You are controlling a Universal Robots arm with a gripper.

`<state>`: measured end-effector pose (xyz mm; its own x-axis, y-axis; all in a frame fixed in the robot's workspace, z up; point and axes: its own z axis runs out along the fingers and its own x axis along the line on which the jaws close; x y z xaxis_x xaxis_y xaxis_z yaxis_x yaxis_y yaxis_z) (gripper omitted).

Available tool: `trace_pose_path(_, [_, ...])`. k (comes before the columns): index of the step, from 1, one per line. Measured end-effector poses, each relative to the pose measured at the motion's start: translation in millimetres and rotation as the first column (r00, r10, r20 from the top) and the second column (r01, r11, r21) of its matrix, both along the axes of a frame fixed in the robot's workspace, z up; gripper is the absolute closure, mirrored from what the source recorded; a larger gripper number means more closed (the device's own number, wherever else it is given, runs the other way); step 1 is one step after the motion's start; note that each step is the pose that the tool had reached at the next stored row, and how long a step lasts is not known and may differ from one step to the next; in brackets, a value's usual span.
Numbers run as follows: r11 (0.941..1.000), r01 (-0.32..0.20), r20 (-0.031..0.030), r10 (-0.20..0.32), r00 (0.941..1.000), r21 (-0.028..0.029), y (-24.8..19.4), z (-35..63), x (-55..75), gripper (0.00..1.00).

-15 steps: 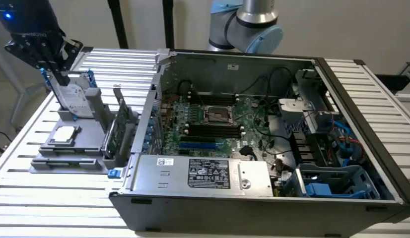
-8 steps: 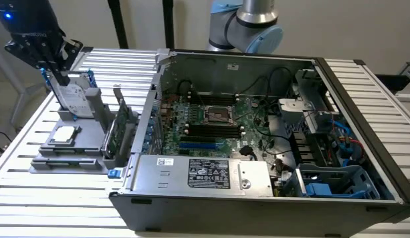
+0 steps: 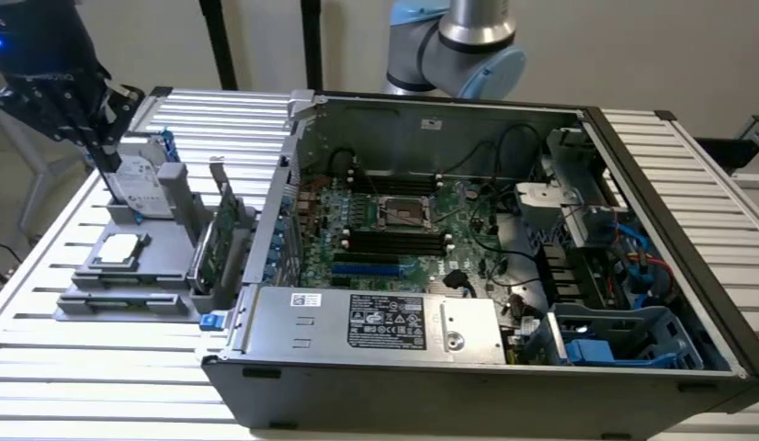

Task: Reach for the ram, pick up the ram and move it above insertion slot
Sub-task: 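Reach for the ram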

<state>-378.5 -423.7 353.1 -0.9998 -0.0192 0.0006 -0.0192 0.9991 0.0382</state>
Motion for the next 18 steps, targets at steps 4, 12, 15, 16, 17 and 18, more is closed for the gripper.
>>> trace_pose_path(4, [1.0,0.0,0.0,0.0,1.0,0.0,-18.2,-1.7,-0.7,0.89])
trace_pose_path(12, [1.0,0.0,0.0001,0.0,1.0,0.0001,-54.3,-6.3,-2.2,0.89])
trace_pose_path(15, [1.0,0.0,0.0001,0.0,1.0,0.0001,-63.3,-7.1,-2.2,0.89])
trace_pose_path(16, [1.0,0.0,0.0,0.0,1.0,0.0,-63.9,-7.1,-2.3,0.89])
trace_pose_path(17, [1.0,0.0,0.0,0.0,1.0,0.0,-64.0,-7.0,-2.3,0.89])
trace_pose_path(18, [1.0,0.0,0.0001,0.0,1.0,0.0,-64.0,-7.0,-2.3,0.89])
